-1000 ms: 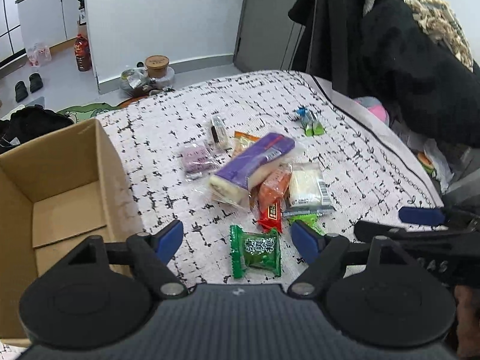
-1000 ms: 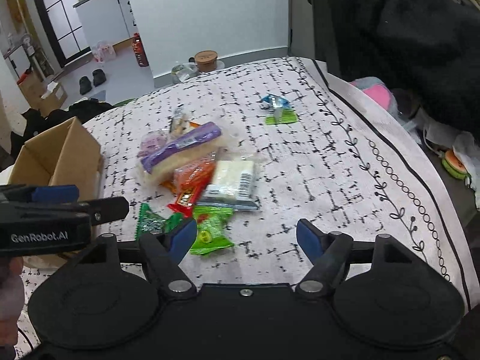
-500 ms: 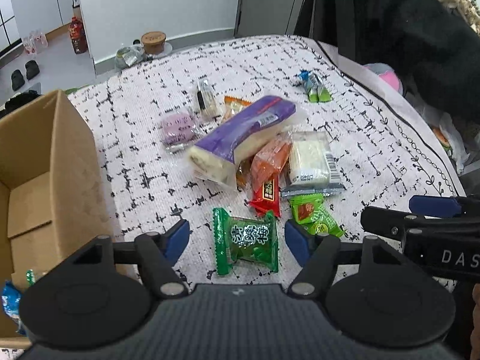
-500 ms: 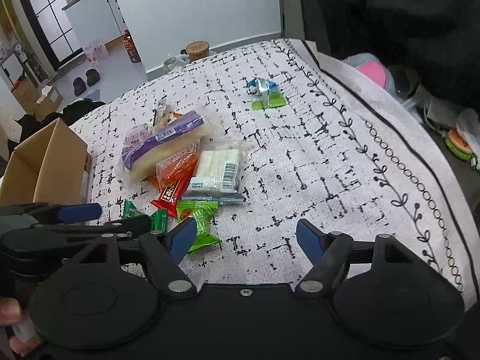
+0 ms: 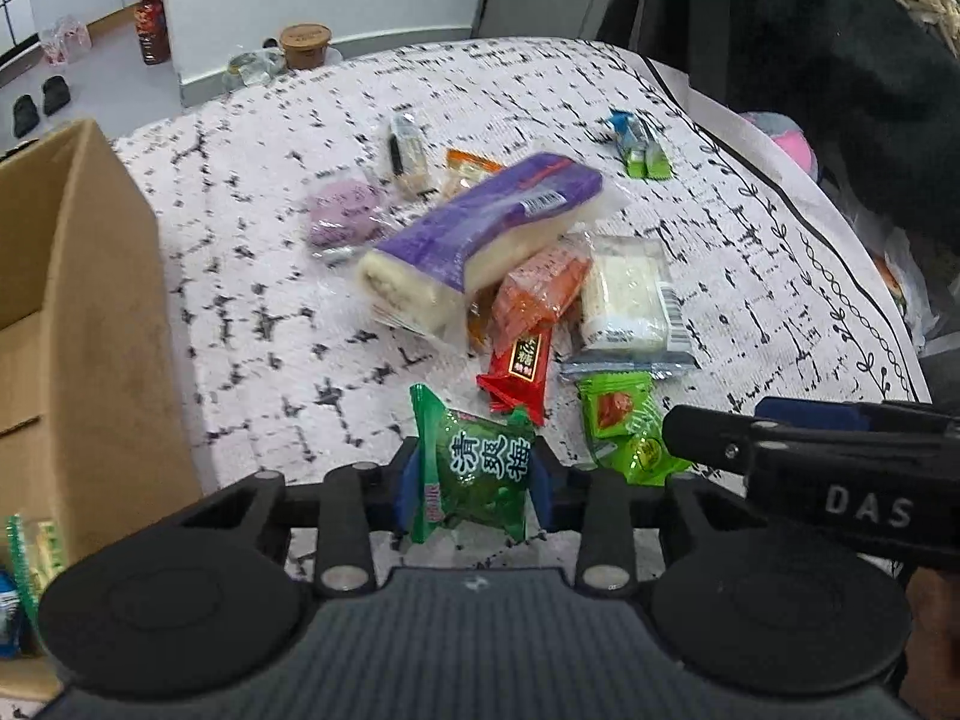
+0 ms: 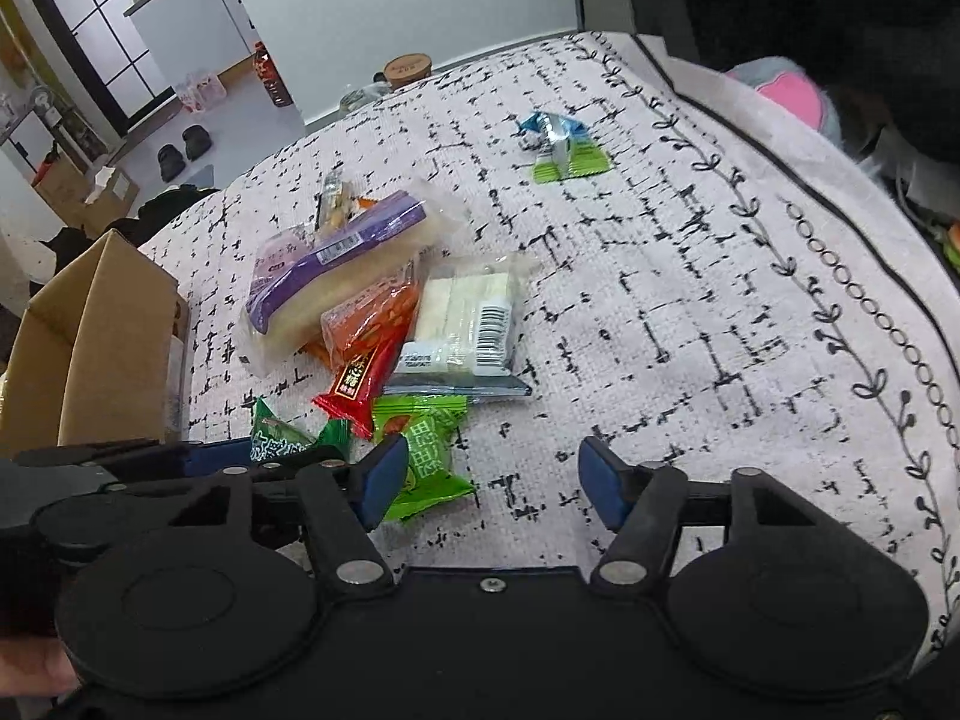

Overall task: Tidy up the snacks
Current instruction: 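Return both tools to the pile and grasp a green candy with the left tool, then grasp a green candy with the right tool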

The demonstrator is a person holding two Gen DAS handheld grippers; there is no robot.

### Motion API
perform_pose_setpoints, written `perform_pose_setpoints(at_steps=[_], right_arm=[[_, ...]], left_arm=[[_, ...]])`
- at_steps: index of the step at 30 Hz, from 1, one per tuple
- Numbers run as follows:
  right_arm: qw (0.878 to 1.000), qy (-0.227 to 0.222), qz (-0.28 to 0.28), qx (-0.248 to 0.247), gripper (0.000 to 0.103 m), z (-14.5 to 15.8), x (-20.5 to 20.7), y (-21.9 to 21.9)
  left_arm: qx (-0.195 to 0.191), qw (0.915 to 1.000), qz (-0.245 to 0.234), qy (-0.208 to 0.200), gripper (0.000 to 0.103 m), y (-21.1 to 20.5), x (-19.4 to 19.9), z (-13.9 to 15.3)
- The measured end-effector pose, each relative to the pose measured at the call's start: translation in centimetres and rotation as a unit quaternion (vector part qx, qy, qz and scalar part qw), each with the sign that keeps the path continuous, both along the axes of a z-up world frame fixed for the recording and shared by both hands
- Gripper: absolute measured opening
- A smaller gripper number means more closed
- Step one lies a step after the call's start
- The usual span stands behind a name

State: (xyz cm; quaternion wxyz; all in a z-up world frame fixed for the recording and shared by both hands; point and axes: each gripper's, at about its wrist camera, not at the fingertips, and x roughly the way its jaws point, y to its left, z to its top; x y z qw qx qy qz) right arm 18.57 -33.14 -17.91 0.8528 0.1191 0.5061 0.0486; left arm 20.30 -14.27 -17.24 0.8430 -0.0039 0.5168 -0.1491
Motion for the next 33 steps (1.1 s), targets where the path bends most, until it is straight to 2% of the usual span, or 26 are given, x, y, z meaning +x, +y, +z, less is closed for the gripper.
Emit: perform_pose_setpoints(at_steps=[11,14,17,28,33], right_arm=[[1.000,0.003,0.017,0.015,0.052,-0.6,1.5,2.0],[1.000,0.009,0.028,0.002,0.050,-0.9,1.7,2.9],[0.999,0.029,0.029,-0.020,0.030,-1.7,1.8,3.5],[0.998,-0.004,0.023,-0.050,0.028,0.5,0.4,4.4],[0.998,-0.024,0.019,-0.054,0.028,2.2,0.5,5.2]], left_arm=[[0.010,0.9989,0.030,-0.035,0.035,1.9,-0.6,2.7],[0.006,0.9985,0.035,-0.041,0.035,2.3,-0.7,3.1],[0.009,0.9984,0.032,-0.045,0.035,2.4,-0.9,3.2],[-0.006,0.9981,0.036,-0.050,0.035,3.5,-1.5,3.8],[-0.002,0.9964,0.039,-0.075,0.035,4.2,-1.6,4.9]])
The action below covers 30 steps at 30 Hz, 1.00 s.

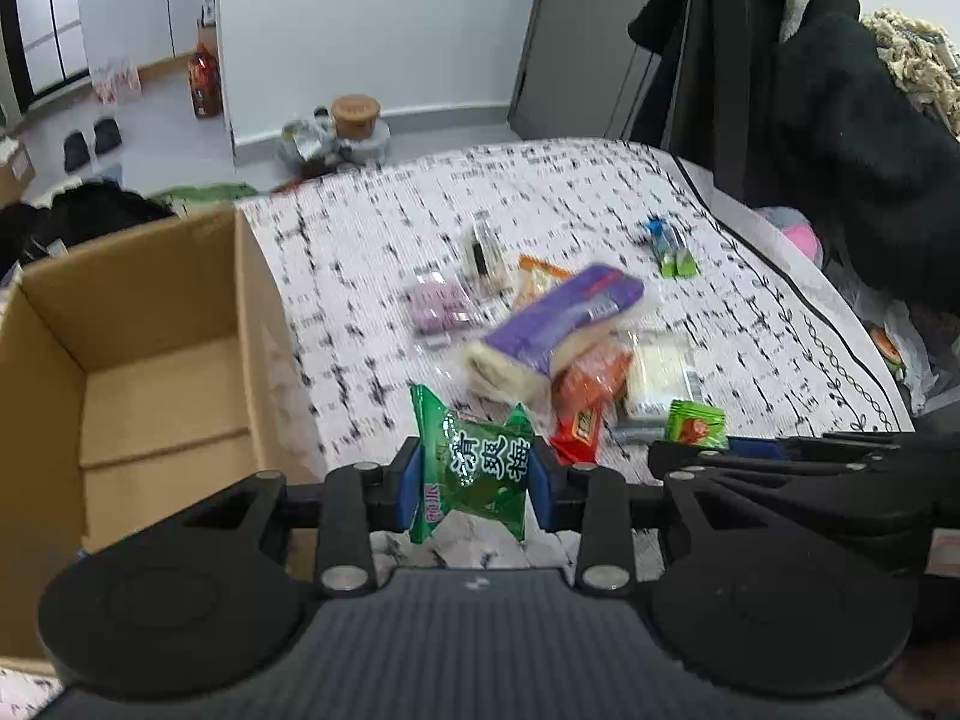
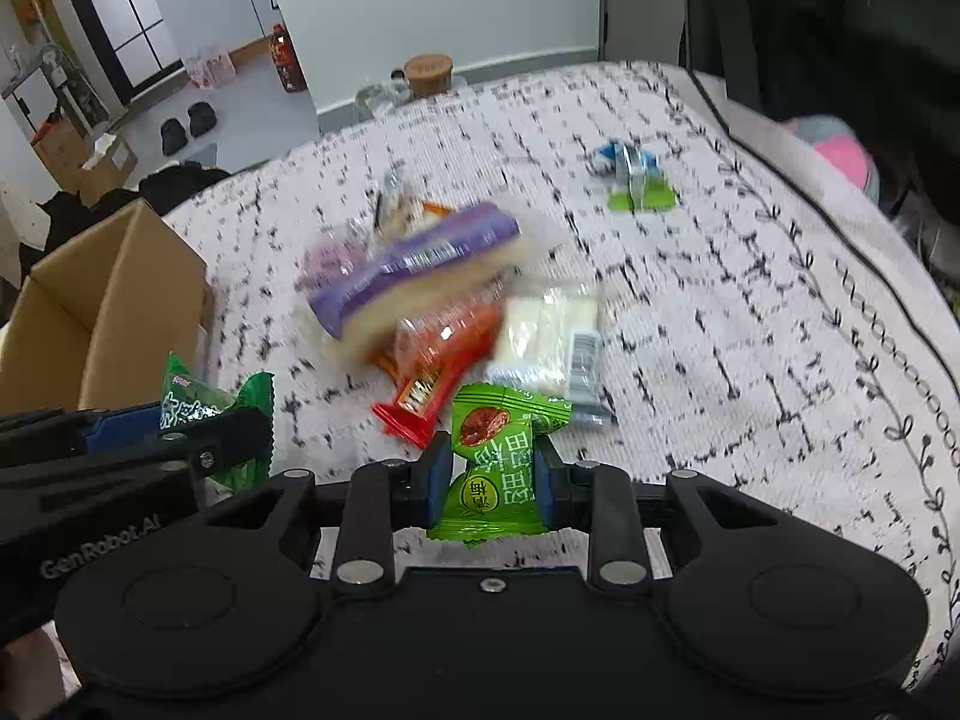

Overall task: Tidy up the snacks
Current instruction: 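Grasp a green candy with the right tool, then carry both green candies over the box and release them inside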

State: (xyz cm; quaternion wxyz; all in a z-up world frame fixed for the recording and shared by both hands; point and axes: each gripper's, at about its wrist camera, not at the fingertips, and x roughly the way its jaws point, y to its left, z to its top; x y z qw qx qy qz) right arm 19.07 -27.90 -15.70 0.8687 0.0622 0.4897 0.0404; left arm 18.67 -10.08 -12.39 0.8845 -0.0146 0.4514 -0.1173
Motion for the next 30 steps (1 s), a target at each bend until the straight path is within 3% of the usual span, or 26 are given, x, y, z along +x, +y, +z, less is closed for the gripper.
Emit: perform_pose_setpoints(at_steps=[16,30], right_arm=[[0.997,-0.065,0.040,0.024,0.028,5.4,-0.2,4.3],[0.987,-0.074,0.119,0.075,0.028,6.2,-0.3,9.8]], left_arm=[[-0.023,0.9969,0.051,-0.055,0.035,6.1,-0.6,4.8],[-0.028,0.9905,0.125,-0.051,0.035,12.7,-1.7,4.7]])
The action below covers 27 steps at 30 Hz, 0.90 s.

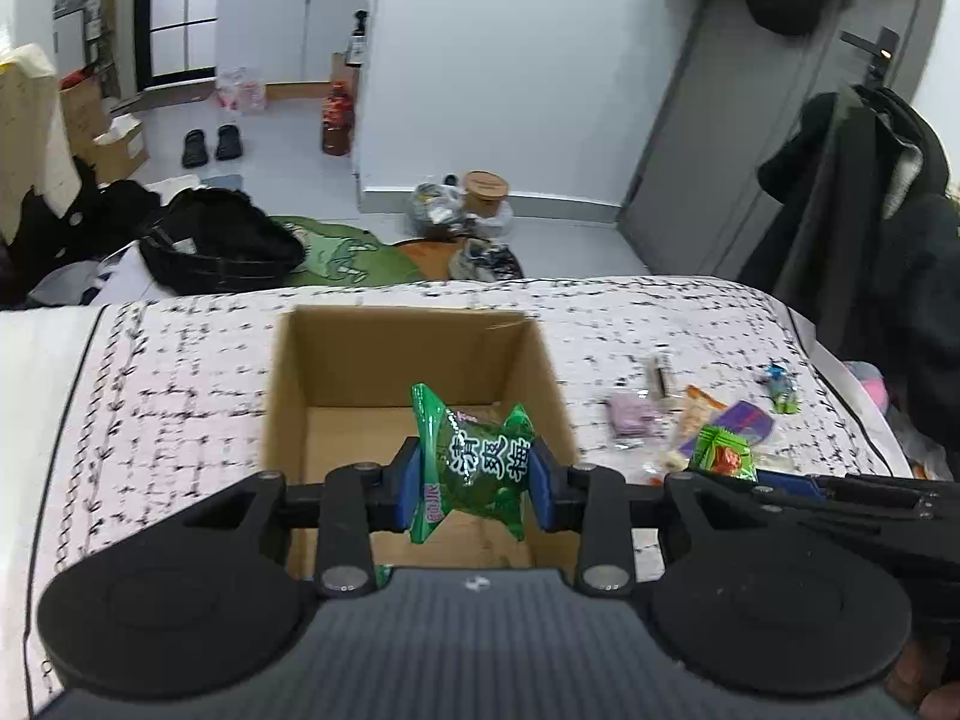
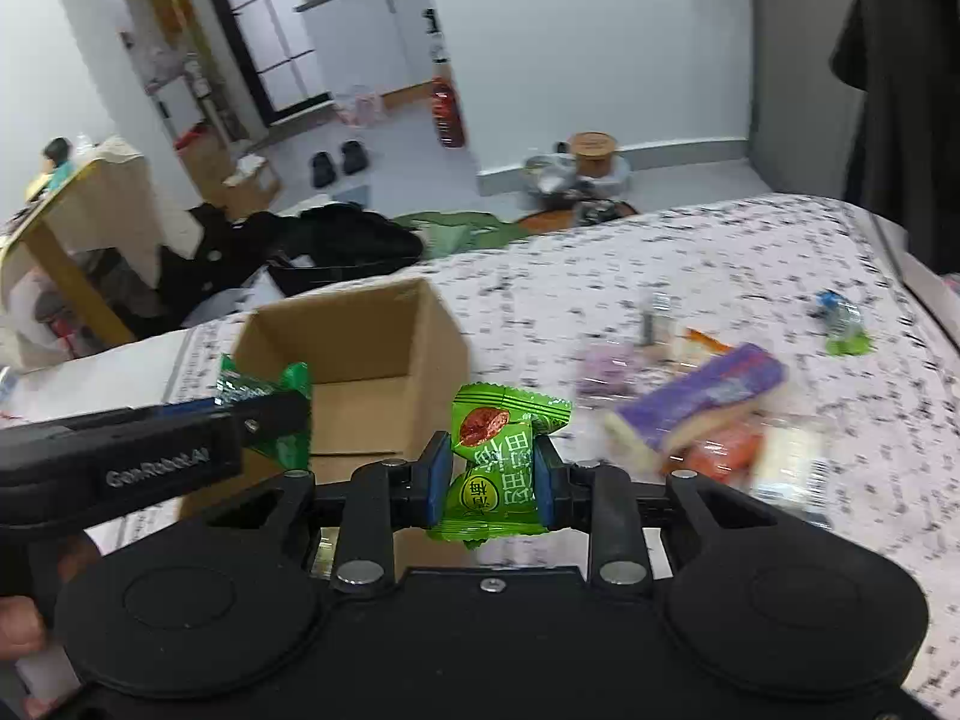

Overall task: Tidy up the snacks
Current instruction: 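Carry both green candies over the box and release them inside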

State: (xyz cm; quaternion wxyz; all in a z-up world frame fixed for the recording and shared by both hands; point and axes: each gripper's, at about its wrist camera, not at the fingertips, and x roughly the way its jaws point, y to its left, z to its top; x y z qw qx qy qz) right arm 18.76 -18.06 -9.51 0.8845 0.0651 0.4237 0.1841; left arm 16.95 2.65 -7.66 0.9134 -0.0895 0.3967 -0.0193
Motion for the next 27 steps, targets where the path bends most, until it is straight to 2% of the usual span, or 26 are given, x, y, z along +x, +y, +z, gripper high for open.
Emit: perform_pose_setpoints(at_steps=[6,16,21,23,27], right_arm=[[0.999,-0.010,0.045,0.005,0.028,-0.2,-0.1,2.7],[0.999,-0.005,0.053,0.009,0.028,-1.0,-0.3,3.9],[0.999,-0.007,0.047,0.016,0.032,-1.3,-0.3,3.4],[0.998,-0.008,0.048,0.026,0.035,-1.2,-0.3,3.0],[0.998,-0.009,0.052,0.029,0.038,-0.9,-0.4,2.7]], left_arm=[[-0.006,0.9996,0.024,0.010,0.035,2.1,-0.7,-1.0],[-0.012,0.9992,0.027,0.027,0.037,3.2,-0.7,-2.3],[-0.009,0.9992,0.035,0.016,0.049,3.2,-1.1,-1.9],[0.000,0.9993,0.036,0.007,0.057,3.1,-1.3,-1.6],[0.008,0.9992,0.039,-0.004,0.063,3.3,-1.7,-0.7]])
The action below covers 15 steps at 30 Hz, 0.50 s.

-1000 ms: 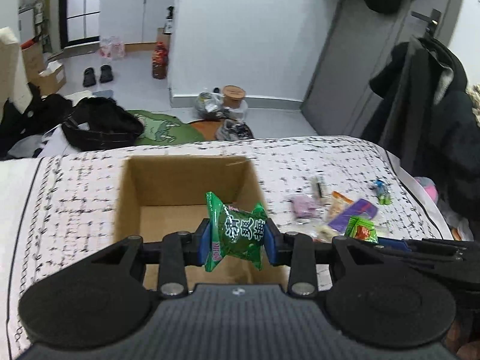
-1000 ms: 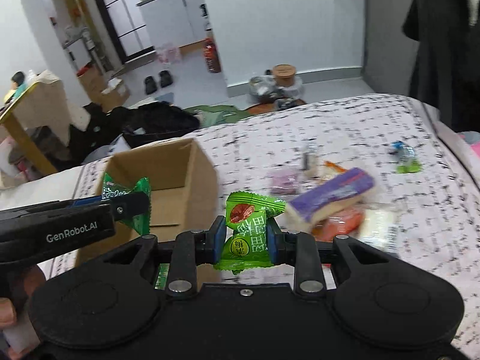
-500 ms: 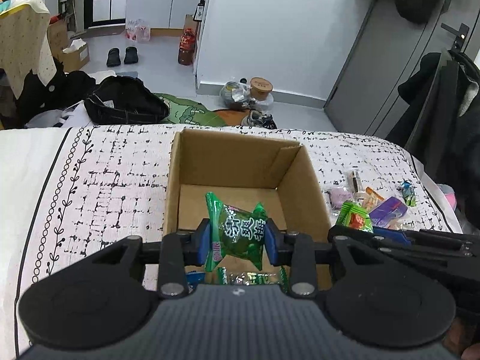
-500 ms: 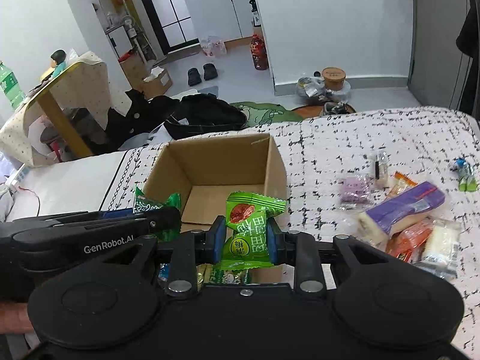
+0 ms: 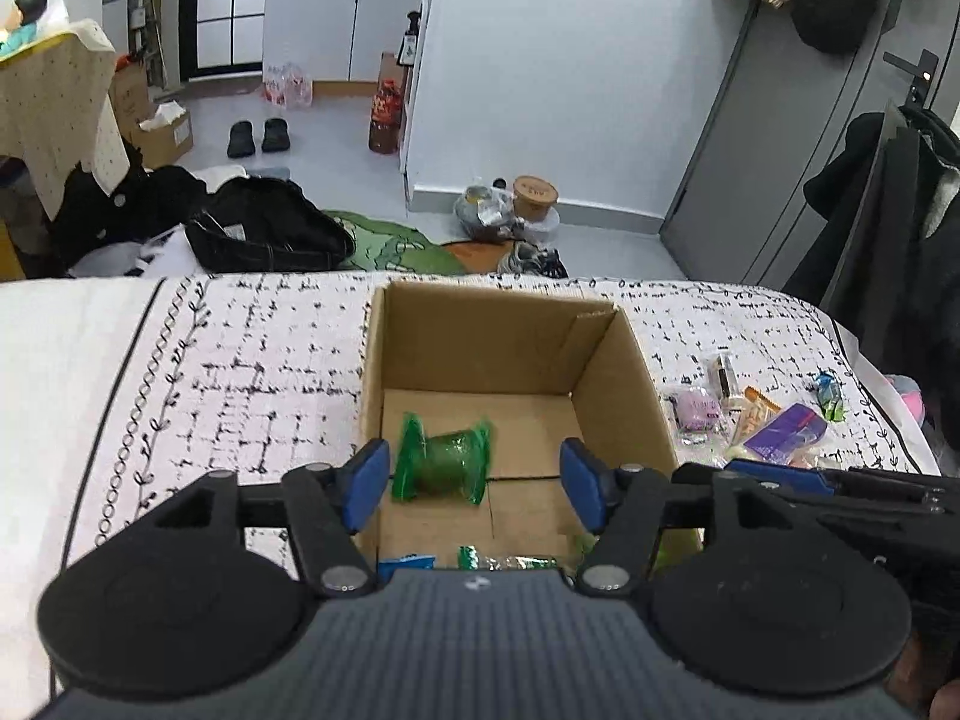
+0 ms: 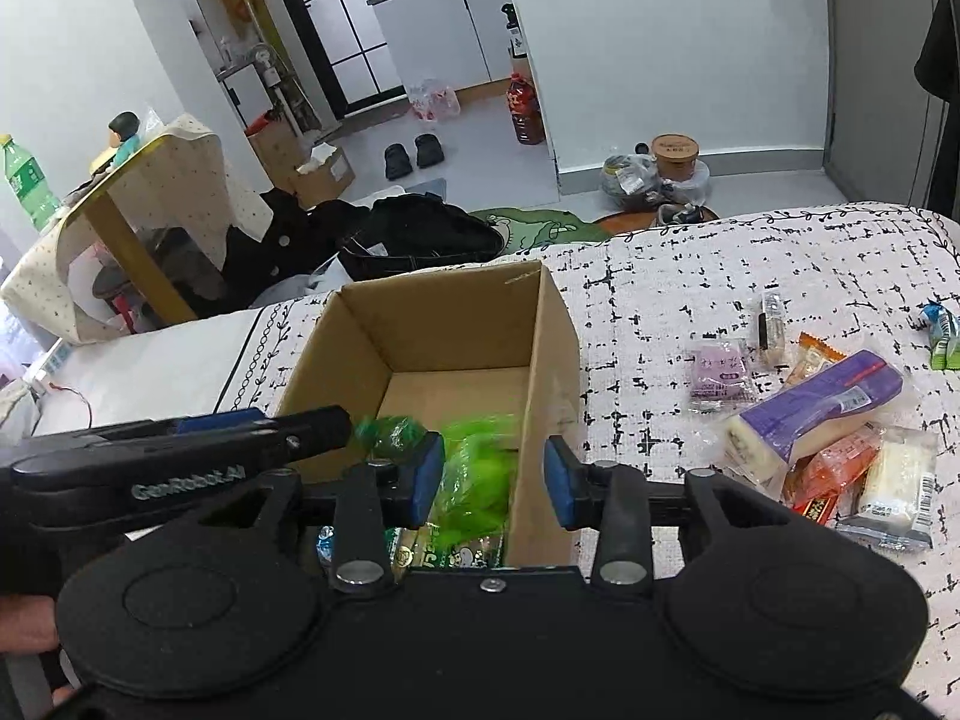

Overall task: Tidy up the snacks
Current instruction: 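Carry both green candies over the box and release them inside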

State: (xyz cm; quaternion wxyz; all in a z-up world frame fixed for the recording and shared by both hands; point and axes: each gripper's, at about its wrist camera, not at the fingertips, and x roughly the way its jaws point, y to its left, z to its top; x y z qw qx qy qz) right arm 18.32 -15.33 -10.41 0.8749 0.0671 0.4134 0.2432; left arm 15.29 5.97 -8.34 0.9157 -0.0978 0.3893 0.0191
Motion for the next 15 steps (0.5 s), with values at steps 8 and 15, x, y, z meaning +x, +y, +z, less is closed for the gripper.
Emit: perform_pose_setpoints(at_steps=[8,15], right_arm=[[1.000,-0.011,-0.012,-0.004,0.051,1.0,-0.2,-1.5],[0.998,-0.025,-0.045,-0.021,0.068,2.1,-0.7,-5.0]], left_arm=[[0.002,0.9996,0.025,-0.014,0.079,1.1,-1.0,1.1],[-0.015,0.9989,0.040,-0.021,0.088,0.5,-1.4,1.6]])
